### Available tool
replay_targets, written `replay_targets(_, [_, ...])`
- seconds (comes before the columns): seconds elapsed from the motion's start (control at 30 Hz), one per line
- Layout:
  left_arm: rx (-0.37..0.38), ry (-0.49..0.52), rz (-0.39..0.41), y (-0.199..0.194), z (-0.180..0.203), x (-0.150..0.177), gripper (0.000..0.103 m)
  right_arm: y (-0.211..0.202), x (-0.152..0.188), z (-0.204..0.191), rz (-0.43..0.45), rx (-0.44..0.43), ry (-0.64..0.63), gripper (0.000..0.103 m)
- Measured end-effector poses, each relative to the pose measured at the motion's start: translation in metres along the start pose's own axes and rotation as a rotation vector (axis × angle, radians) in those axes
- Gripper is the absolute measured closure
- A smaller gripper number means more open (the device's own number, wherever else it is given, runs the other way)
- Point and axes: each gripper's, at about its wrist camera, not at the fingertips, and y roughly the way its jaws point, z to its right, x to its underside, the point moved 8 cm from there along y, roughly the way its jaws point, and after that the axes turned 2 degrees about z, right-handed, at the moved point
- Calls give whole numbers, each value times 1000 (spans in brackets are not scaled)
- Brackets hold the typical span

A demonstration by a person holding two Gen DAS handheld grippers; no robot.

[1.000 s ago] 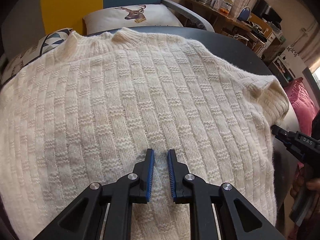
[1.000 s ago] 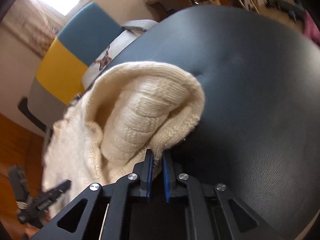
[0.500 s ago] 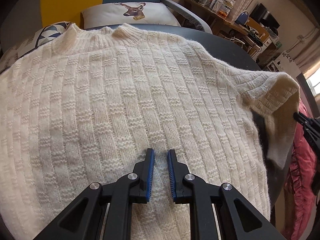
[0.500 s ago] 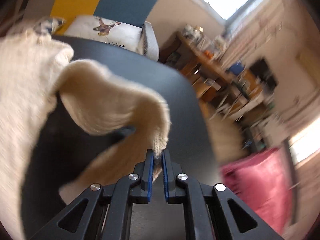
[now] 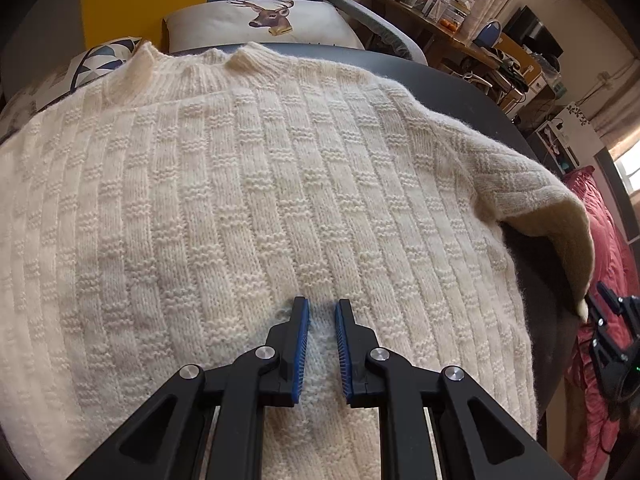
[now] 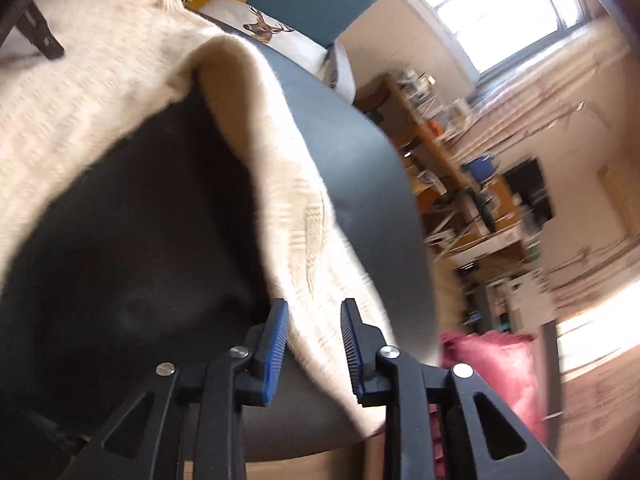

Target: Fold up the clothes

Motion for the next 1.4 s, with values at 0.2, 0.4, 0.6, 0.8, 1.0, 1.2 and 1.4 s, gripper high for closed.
replay_targets(0.2, [-17, 12, 1, 1, 2, 1, 88, -11, 41, 61, -42, -369, 727, 75])
replay_targets(0.4, [-27, 13, 1, 3, 5, 1, 88, 16, 76, 123, -77, -340, 995, 73])
replay_targets(0.6, [-30, 8, -3, 7, 7, -1, 88, 49, 108, 156, -123, -306, 1123, 70])
replay_targets(0.8, [-35, 13, -4, 9, 7, -2, 88, 80, 102, 142, -143, -317, 1117, 65])
replay_targets(1.0, [-39, 18, -2, 12, 6, -4, 88, 82, 85, 120, -171, -198, 830, 70])
replay_targets(1.2, [-37, 9, 2, 13, 7, -3, 88, 79, 52, 112, -174, -90, 559, 98])
replay_targets(1.4, [-30, 3, -1, 12, 4, -2, 88, 64, 15, 171, -114, 108, 438, 98])
